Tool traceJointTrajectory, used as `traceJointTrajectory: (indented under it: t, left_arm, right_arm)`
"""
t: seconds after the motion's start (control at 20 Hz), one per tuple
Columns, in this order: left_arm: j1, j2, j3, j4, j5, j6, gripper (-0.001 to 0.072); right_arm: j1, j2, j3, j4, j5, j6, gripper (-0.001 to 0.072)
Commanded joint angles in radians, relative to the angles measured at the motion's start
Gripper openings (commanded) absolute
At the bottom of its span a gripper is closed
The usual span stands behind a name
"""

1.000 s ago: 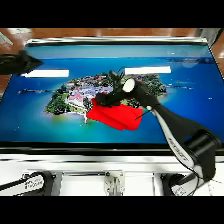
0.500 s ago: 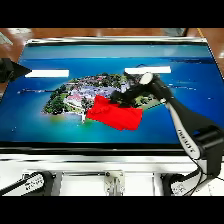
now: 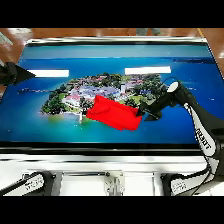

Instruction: Fold the shirts.

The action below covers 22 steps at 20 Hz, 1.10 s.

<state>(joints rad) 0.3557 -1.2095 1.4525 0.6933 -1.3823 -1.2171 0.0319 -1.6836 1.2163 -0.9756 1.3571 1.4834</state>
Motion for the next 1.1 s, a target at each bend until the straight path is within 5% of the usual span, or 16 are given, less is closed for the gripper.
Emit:
traceJointTrajectory:
  t: [0.0,0.15,0.2,0.25,0.3,0.5,0.7,0.85,1.05]
  left_arm:
    - [-0.001,0.001,-0.001,0.0,-0.008,0.001,0.0042]
    - [-0.007,0.001,-0.001,-0.001,-0.007,0.001,0.0042]
    - [-0.012,0.001,-0.001,-0.001,-0.007,0.001,0.0042]
    - [-0.016,0.001,-0.001,-0.001,-0.007,0.001,0.0042]
    - [-0.021,0.001,-0.001,-0.001,-0.007,0.001,0.0042]
    - [-0.06,0.001,-0.001,-0.001,-0.006,0.002,0.0042]
    - [-0.123,0.001,-0.001,-0.001,-0.009,0.002,0.0041]
    - [-0.148,0.001,-0.001,0.0,-0.023,0.002,0.0042]
    - [-0.151,0.001,-0.001,0.0,-0.066,0.001,0.0042]
  right_arm:
    - [-0.003,-0.005,-0.092,0.034,-0.15,0.006,0.0679]
    - [0.017,-0.061,-0.092,0.215,-0.219,-0.033,0.0678]
    - [0.027,-0.074,-0.092,0.278,-0.24,-0.079,0.0532]
    - [0.033,-0.074,-0.09,0.329,-0.251,-0.131,0.0149]
    - [0.032,-0.064,-0.08,0.381,-0.247,-0.171,0.0071]
    - [-0.004,0.092,0.05,0.437,-0.211,-0.323,0.006]
    - [-0.127,0.255,0.297,0.225,-0.273,-0.117,0.006]
    - [-0.32,0.287,0.422,0.004,-0.164,0.054,0.006]
    - [-0.613,0.267,0.443,-0.146,0.065,0.06,0.0061]
